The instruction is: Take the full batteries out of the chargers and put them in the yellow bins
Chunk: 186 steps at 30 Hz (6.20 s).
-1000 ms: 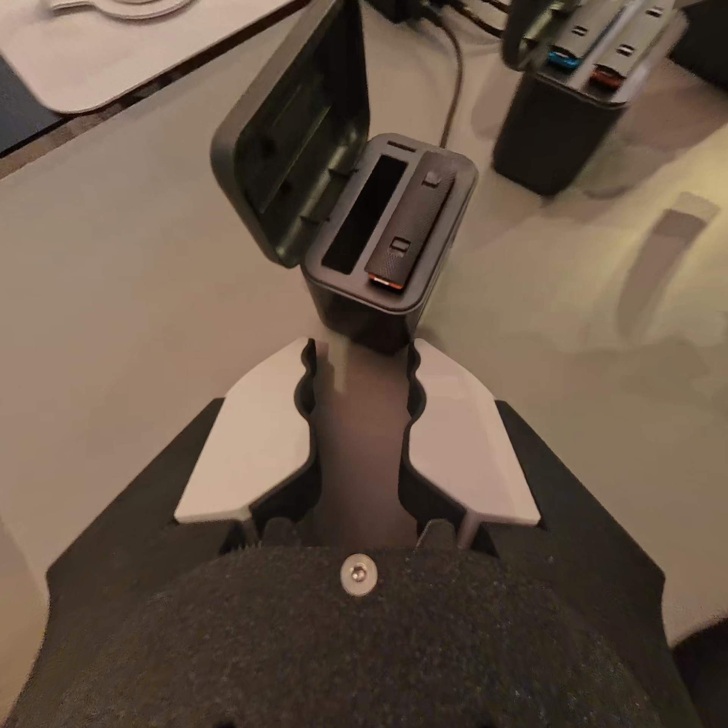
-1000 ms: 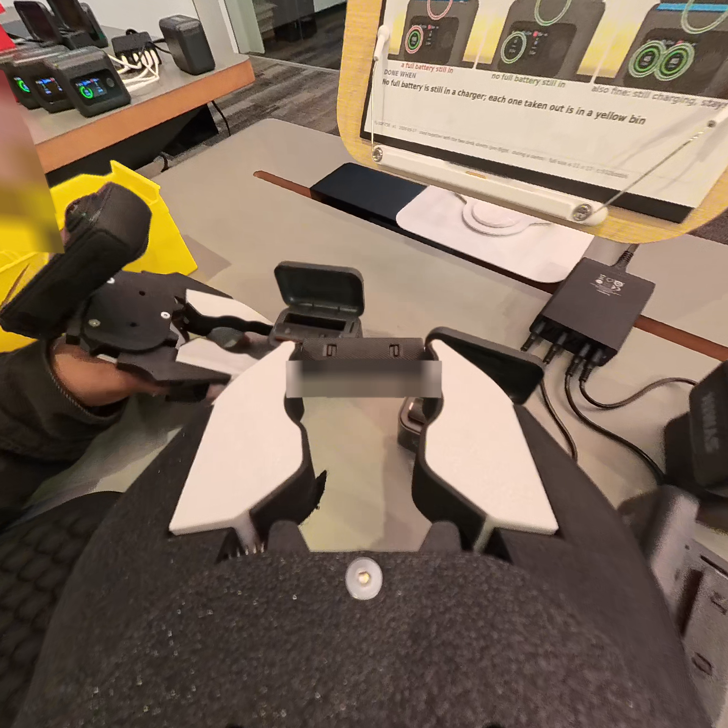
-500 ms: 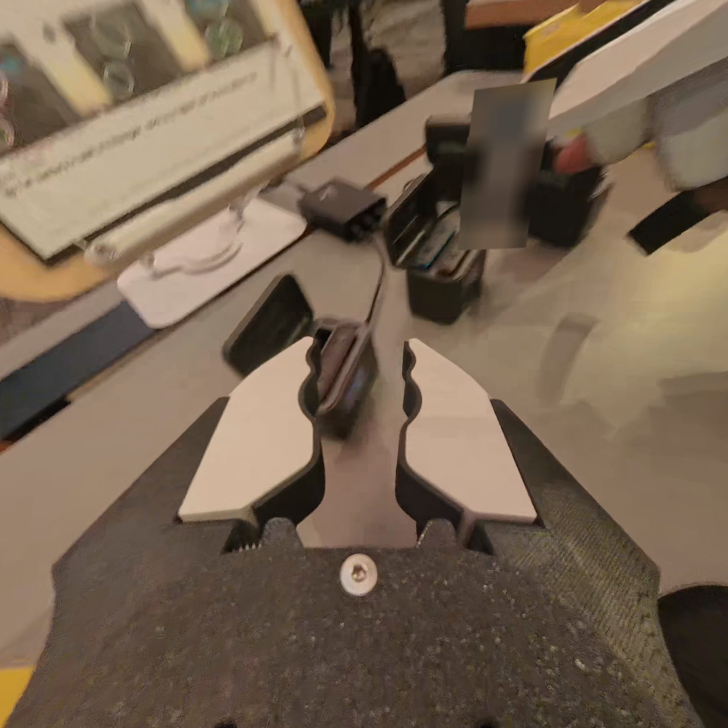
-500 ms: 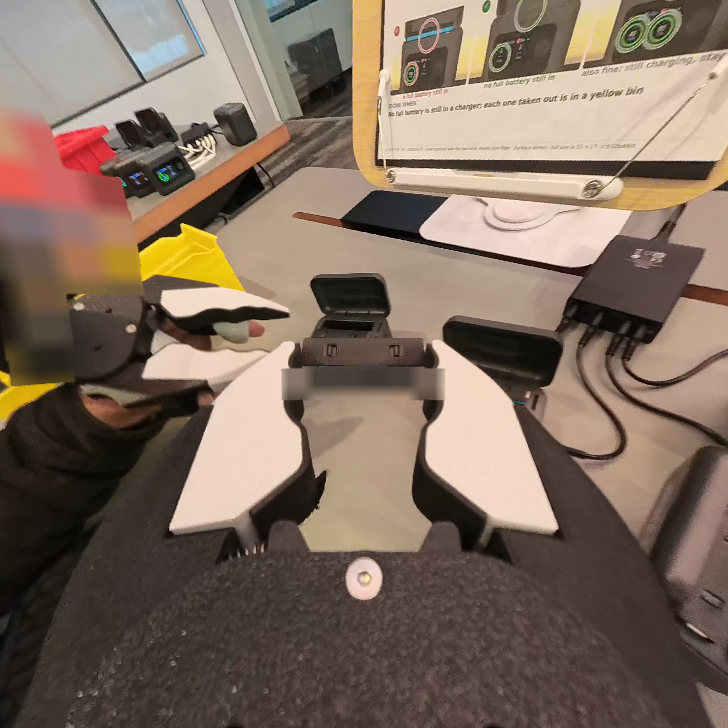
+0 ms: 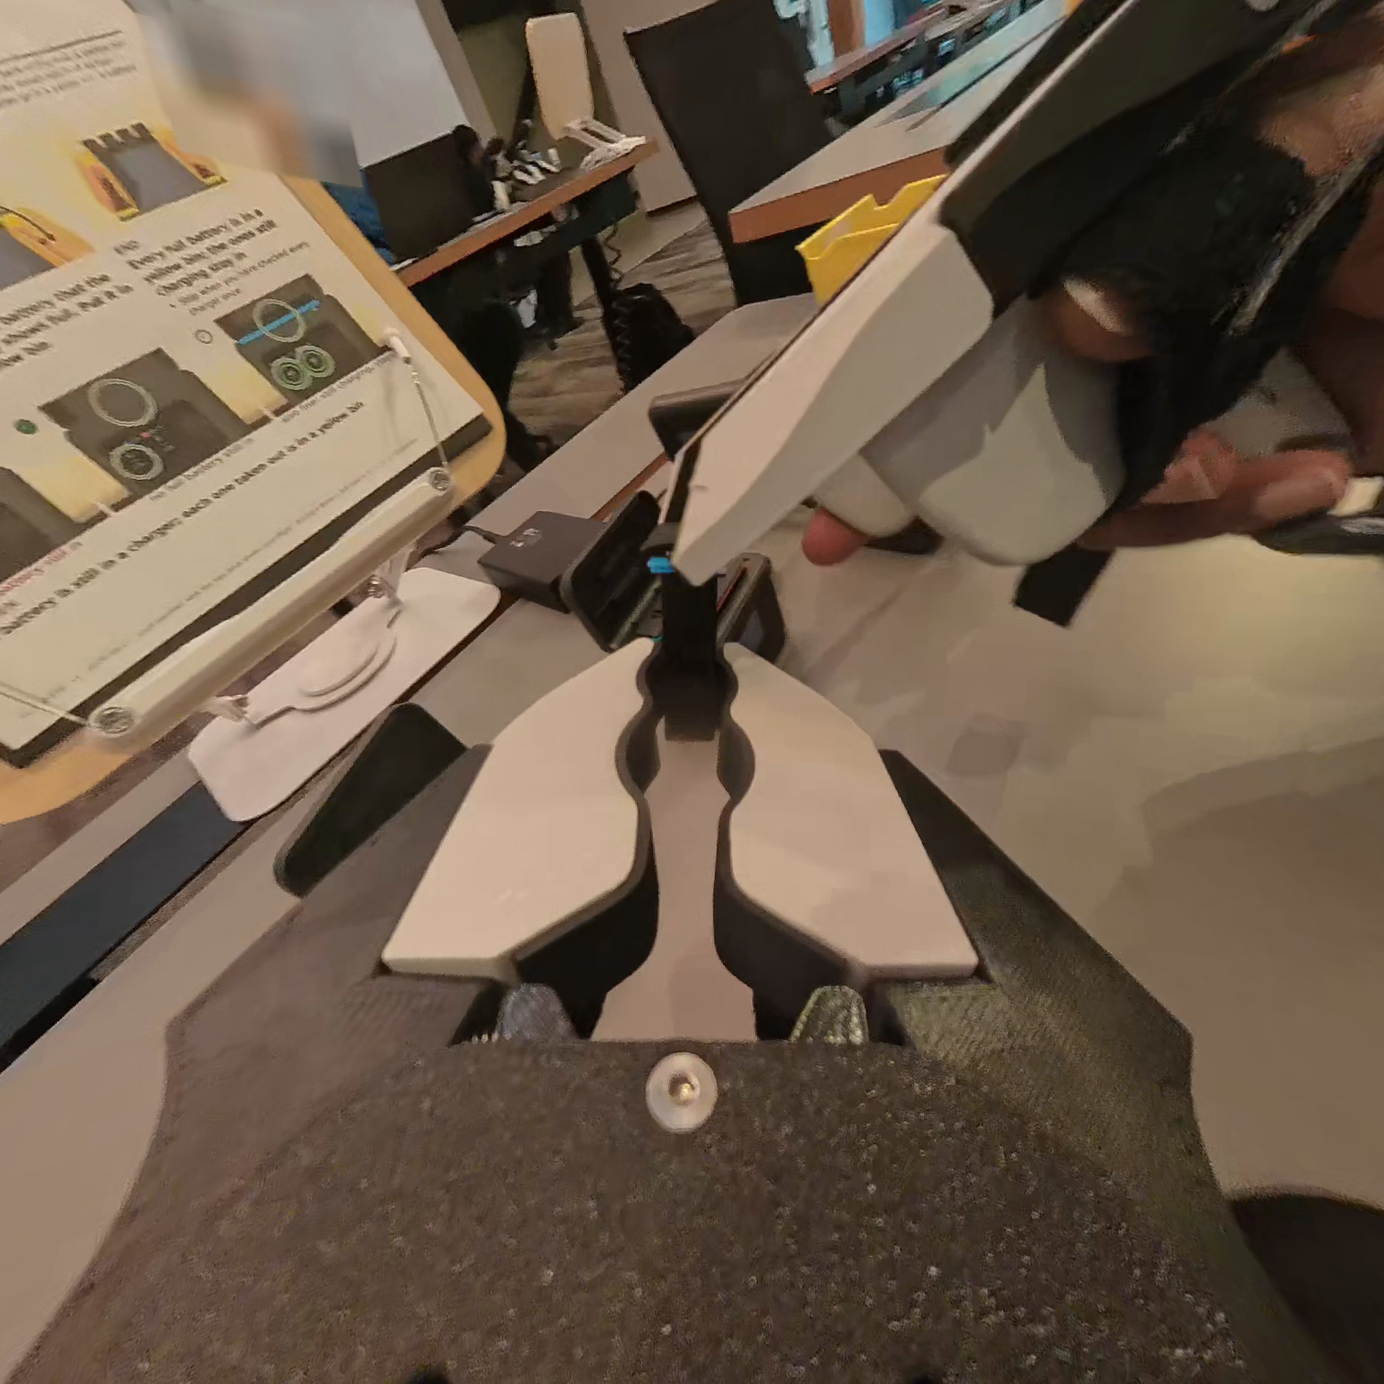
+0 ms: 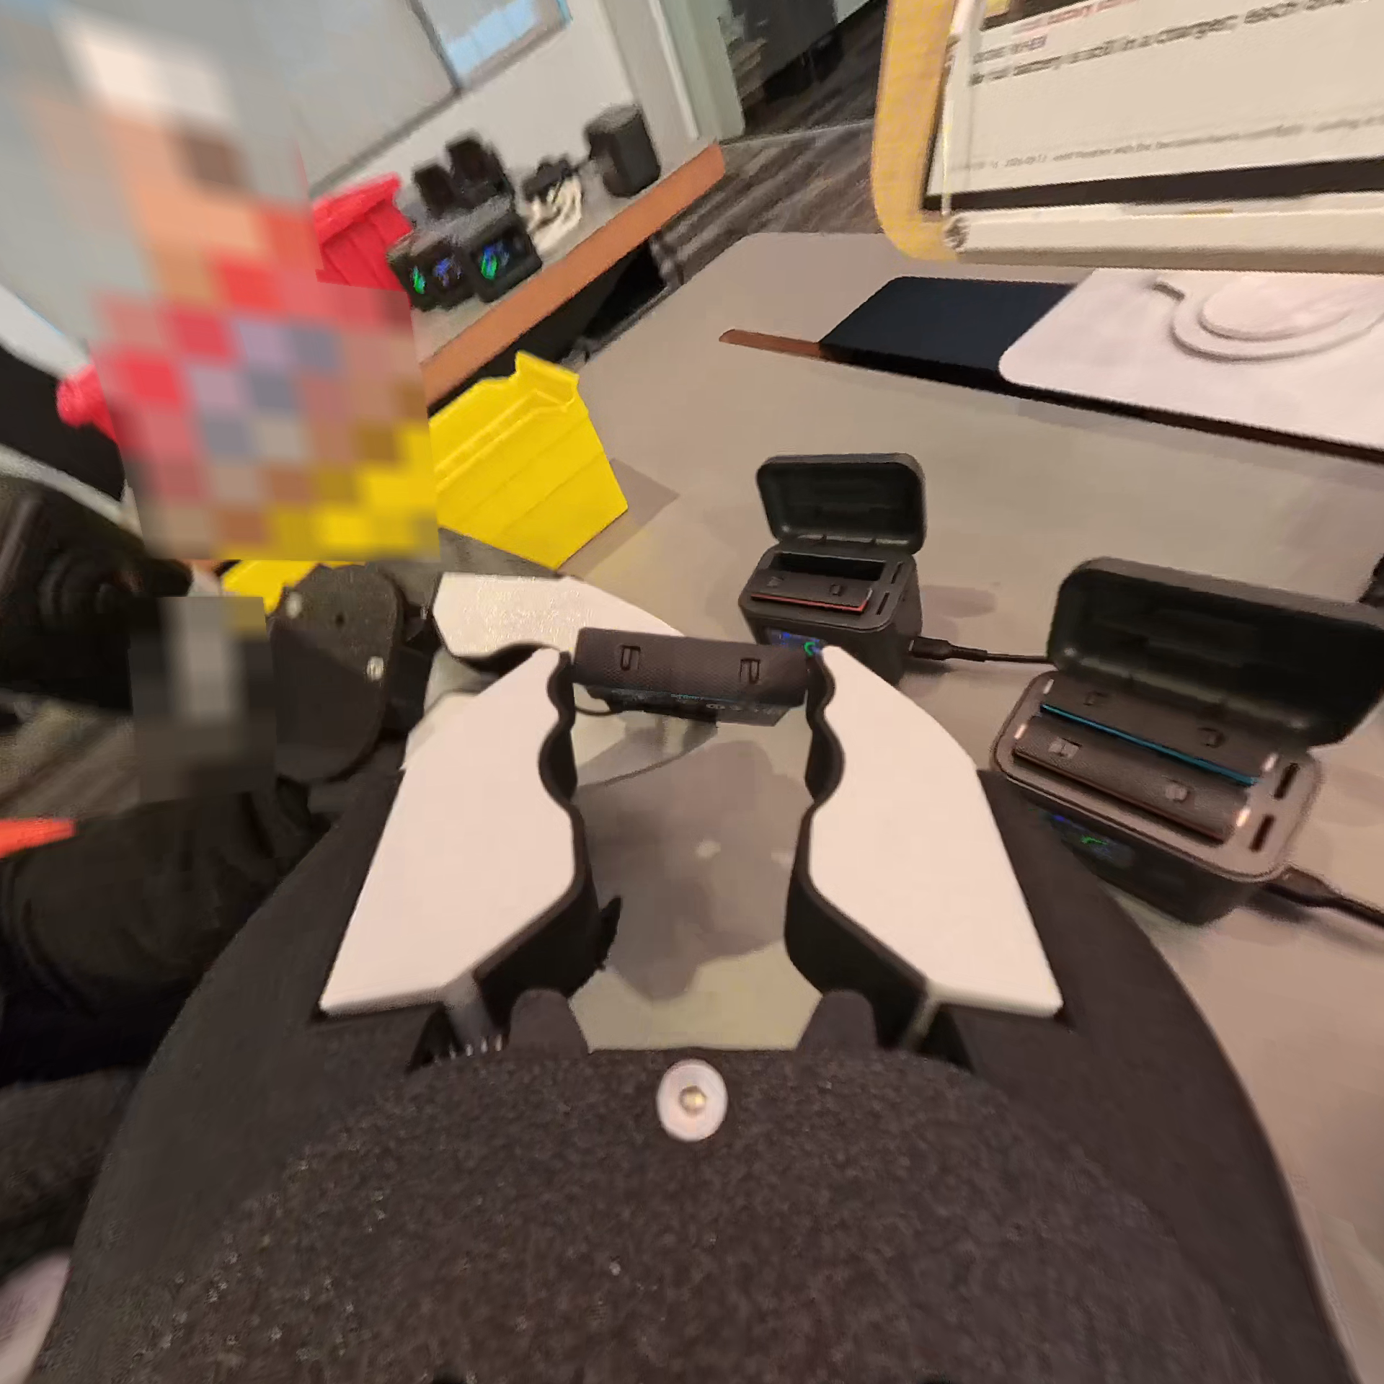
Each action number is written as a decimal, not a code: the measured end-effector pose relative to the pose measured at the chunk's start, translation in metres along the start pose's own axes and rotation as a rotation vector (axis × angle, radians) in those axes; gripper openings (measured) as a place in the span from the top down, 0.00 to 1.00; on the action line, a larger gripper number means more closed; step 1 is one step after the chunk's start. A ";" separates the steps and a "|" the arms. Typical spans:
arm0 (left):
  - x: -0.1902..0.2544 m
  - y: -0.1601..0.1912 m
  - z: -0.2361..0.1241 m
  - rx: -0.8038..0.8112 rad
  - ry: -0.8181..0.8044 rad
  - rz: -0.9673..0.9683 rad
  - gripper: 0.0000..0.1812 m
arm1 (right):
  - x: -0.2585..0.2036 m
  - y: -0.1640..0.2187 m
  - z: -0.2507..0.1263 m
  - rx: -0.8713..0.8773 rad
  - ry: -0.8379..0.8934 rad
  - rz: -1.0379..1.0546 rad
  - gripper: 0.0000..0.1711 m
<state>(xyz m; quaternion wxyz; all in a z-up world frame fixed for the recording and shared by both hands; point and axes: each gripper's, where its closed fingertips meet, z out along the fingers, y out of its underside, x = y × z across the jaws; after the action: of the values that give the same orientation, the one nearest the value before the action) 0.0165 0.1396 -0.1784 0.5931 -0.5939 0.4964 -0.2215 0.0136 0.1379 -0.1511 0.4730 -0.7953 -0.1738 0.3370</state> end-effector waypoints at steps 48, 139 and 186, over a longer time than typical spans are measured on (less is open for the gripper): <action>0.026 0.009 0.010 0.019 0.151 -0.026 0.76 | 0.286 -0.036 -0.303 -1.108 0.485 -0.869 0.91; -0.105 0.039 -0.039 -0.068 -0.385 -0.170 0.94 | 0.158 0.020 -0.161 0.155 0.553 -0.322 0.88; -0.022 0.105 0.086 -0.427 0.341 -0.256 0.65 | 0.154 0.040 -0.136 0.057 0.526 -0.435 0.81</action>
<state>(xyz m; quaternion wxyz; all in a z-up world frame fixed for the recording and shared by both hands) 0.0460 0.2206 -0.2850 0.3303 -0.7172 0.5453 -0.2815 0.2171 0.1239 -0.1989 0.5843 -0.7859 -0.2019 0.0164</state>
